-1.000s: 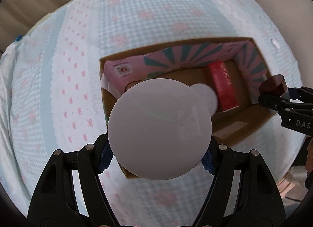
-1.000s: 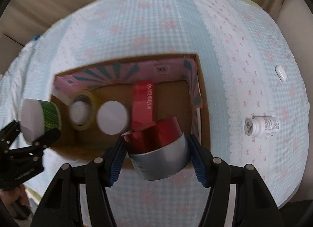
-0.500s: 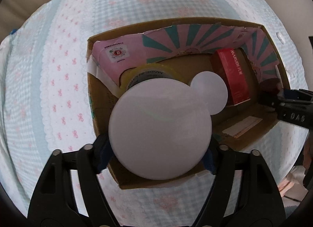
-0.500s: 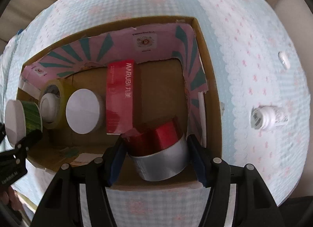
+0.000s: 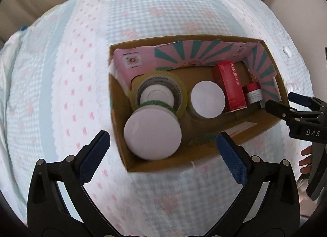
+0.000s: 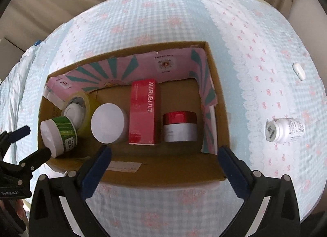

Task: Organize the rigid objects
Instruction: 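Lift both tools out of the box toward the pill bottle and white case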

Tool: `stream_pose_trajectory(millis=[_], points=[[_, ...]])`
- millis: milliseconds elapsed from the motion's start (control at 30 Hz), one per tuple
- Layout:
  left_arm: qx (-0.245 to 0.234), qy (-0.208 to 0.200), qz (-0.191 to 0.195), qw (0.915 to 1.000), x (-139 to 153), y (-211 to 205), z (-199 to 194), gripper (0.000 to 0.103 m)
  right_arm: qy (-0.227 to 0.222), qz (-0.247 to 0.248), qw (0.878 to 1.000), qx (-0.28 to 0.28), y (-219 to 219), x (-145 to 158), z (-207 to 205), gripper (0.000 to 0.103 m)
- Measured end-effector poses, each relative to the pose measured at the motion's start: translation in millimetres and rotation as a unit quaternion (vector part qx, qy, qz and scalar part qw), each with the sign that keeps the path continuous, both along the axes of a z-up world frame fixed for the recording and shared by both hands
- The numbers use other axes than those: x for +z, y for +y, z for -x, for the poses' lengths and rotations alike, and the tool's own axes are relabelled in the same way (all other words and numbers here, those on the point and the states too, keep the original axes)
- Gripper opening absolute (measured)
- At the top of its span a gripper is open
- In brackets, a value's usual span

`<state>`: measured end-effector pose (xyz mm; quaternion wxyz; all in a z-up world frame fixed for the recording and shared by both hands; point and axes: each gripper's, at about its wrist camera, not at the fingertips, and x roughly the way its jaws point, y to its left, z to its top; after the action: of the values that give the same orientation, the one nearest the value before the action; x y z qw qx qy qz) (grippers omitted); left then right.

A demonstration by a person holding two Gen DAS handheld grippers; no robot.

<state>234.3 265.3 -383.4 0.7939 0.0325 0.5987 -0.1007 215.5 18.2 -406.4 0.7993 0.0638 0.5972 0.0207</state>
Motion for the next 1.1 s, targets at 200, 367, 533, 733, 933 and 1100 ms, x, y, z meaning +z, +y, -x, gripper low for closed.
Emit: stream_pose_trajectory(millis=[200, 367, 533, 733, 933, 1100], points=[[0.024, -0.021, 0.011, 0.9994, 23.1, 4.9, 15.7, 0.103, -0.023, 0.000, 1.000, -0.003, 3.2, 27.7, 2.1, 0.103], [0.044, -0.036, 0.026, 0.9980, 53.5, 3.5, 27.5, 0.103, -0.047, -0.003, 0.999, 0.007, 3.3, 62.7, 12.8, 0.103], [0.062, -0.065, 0.025, 0.9956, 96.6, -2.3, 44.0, 0.103, -0.069, -0.010, 0.997, 0.021, 0.1, 101.0, 29.6, 0.103], [0.076, -0.099, 0.031, 0.9917, 143.2, -14.3, 59.1, 0.103, -0.101, 0.002, 0.995, 0.021, -10.3, 156.6, 49.9, 0.103], [0.092, -0.126, 0.026, 0.9873, 183.6, -41.0, 67.9, 0.103, -0.124, 0.024, 0.992, 0.000, -43.3, 198.3, 57.2, 0.103], [0.103, -0.154, 0.028, 0.9823, 213.6, -77.3, 72.5, 0.103, -0.137, 0.057, 0.989, -0.015, -85.3, 225.4, 57.9, 0.103]])
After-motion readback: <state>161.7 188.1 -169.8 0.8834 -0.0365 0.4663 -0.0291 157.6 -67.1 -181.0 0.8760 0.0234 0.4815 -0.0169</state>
